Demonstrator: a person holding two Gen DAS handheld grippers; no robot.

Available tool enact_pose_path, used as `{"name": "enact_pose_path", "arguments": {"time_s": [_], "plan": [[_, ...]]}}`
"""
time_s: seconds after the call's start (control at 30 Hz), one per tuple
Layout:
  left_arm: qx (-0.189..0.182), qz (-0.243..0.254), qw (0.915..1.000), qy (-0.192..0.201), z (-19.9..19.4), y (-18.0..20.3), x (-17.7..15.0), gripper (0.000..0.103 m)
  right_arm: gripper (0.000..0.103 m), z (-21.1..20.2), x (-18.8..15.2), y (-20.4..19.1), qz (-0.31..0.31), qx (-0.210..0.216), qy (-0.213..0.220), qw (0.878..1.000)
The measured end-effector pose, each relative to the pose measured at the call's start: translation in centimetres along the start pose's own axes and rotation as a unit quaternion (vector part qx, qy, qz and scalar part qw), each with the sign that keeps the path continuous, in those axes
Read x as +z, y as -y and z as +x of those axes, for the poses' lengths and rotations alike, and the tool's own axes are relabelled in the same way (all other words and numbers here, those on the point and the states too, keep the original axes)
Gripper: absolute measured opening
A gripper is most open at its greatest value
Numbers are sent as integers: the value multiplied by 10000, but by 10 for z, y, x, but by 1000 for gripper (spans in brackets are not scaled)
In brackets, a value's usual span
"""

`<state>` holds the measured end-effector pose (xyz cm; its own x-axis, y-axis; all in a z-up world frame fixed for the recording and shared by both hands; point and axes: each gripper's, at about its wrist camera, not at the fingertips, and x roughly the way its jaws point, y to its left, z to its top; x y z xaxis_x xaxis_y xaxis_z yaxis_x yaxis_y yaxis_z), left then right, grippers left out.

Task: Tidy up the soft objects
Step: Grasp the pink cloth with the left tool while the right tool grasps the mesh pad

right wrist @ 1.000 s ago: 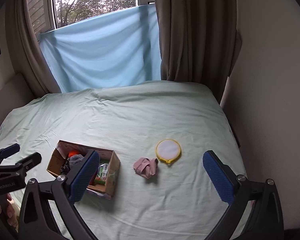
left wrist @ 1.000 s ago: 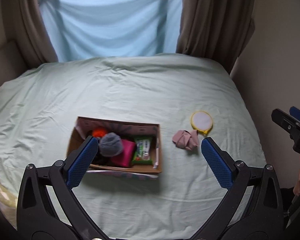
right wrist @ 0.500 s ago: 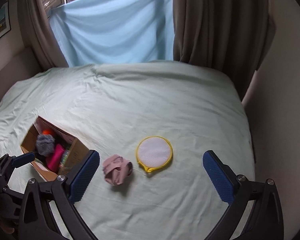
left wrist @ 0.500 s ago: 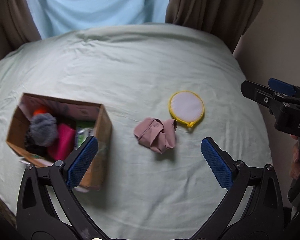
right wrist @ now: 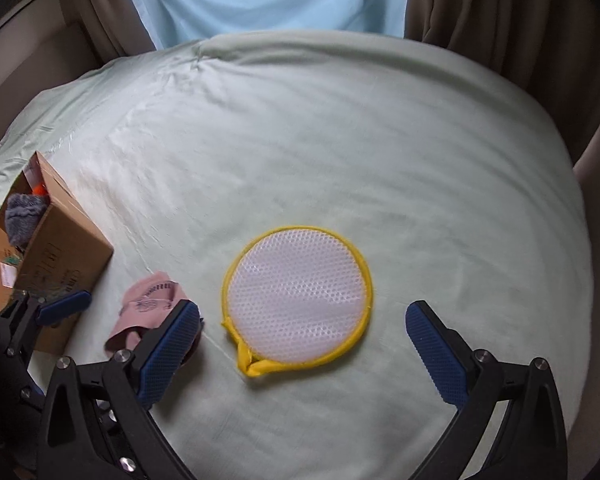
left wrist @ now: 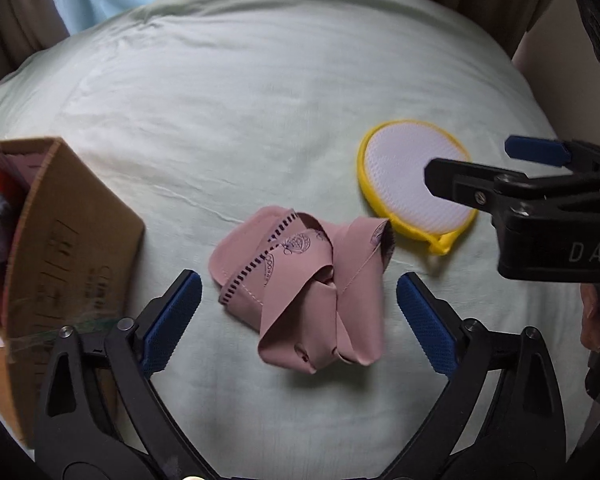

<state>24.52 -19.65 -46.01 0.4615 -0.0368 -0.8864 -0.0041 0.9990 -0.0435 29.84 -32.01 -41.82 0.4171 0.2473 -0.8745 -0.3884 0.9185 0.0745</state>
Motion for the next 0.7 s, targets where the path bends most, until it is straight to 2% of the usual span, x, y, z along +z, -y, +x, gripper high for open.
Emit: {"name": "enact_pose_path", "arguments": {"time_s": [0.07,0.33,0.5,0.63,0.7], "plan": [[24,62,9999,-104,10,1,-1,90,103,13,2,-1,-84,-13,-43,10000],[-6,156,9998,-152,29,-1,2,83,102,51,5,-3,-164,-22,-223,9996],[15,325,9995,-35,33,-1,8,75,96,59,-1,-7,-330,-125,-220,9991],[-23,274,9996,12,34,-7,13,63,90,59,-5,-11,-404,-176,-176,9989],[-42,227,9997,9,32,-11,14,58,83,59,-7,-14,-407,-190,-136,9989]]}}
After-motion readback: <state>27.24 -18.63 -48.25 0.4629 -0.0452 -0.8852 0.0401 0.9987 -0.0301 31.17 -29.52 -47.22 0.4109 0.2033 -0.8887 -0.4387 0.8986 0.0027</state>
